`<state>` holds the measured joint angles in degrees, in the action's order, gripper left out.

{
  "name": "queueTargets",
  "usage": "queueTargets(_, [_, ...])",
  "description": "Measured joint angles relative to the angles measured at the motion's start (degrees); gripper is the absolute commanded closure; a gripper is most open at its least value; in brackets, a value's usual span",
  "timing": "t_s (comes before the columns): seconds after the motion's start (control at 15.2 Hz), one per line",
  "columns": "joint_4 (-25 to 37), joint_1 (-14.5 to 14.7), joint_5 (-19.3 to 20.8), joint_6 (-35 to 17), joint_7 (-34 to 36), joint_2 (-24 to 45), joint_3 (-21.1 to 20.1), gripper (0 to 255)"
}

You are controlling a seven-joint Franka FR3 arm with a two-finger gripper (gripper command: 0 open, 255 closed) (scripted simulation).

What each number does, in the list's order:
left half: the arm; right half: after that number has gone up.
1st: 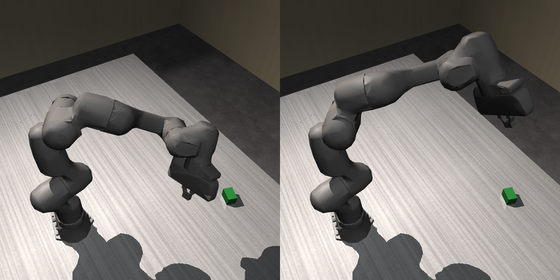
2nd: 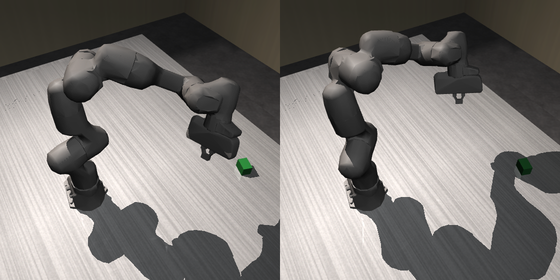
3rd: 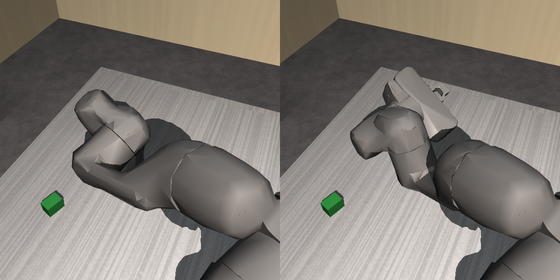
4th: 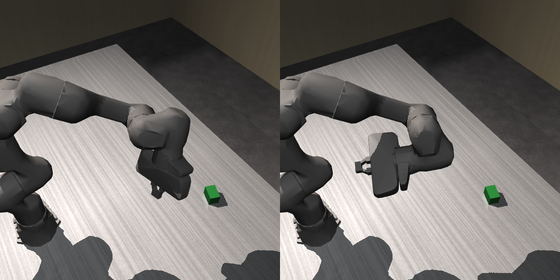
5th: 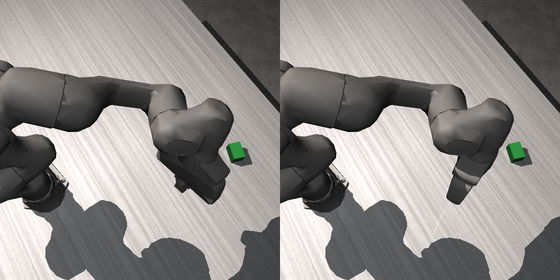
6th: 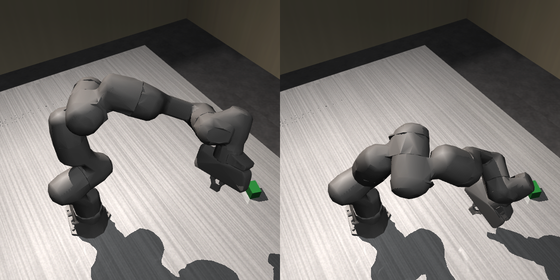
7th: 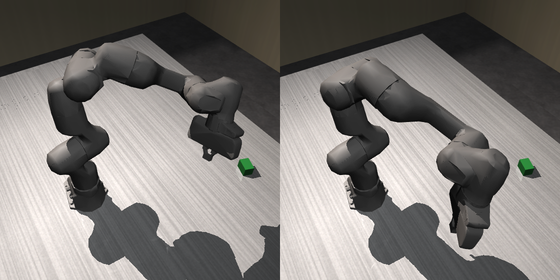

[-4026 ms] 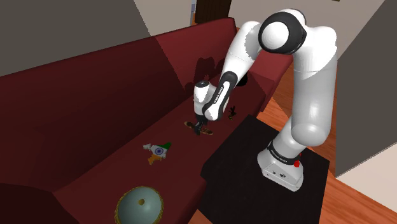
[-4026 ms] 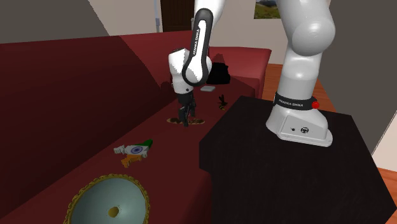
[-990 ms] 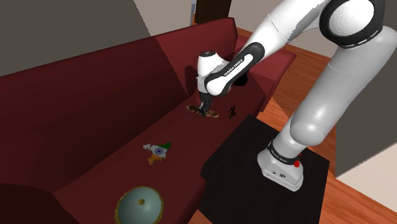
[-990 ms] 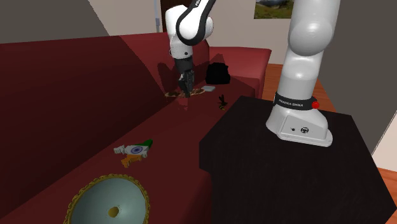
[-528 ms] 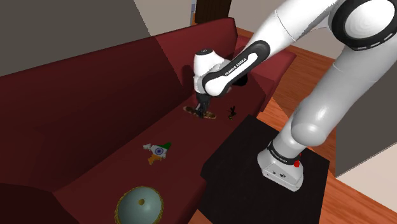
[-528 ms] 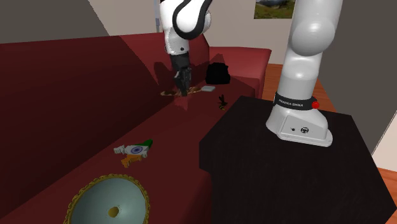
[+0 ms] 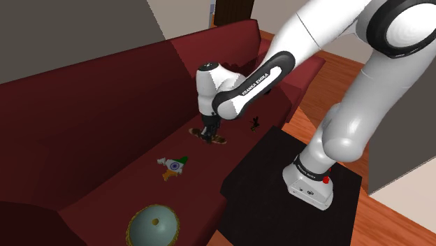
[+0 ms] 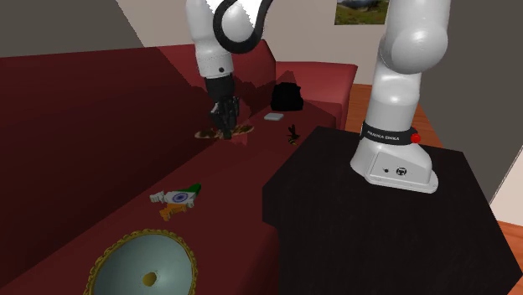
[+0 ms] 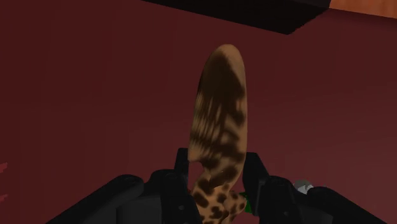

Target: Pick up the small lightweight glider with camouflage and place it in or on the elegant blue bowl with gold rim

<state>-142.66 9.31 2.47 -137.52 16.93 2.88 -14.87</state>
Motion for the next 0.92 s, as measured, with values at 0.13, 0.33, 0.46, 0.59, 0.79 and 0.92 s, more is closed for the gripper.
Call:
queueTargets(0.13, [1.7,1.8,-0.1,0.5,3.2,1.3,-1.5,255])
queueTargets(0.33, [4.4,4.4,-0.1,1.7,7.9,3.0,-3.7,255])
queueTargets(0.46, [6.3,6.1,0.4,1.9,11.1,4.8,-4.8,255])
queueTargets(0.59, [9.2,7.7,0.9,3.0,14.1,6.7,-5.8,255])
queueTargets(0.79, [13.0,10.2,1.7,4.5,18.2,9.2,-7.0,255])
queueTargets(0.92, [16.8,12.2,2.8,5.6,21.3,12.2,-7.6,255])
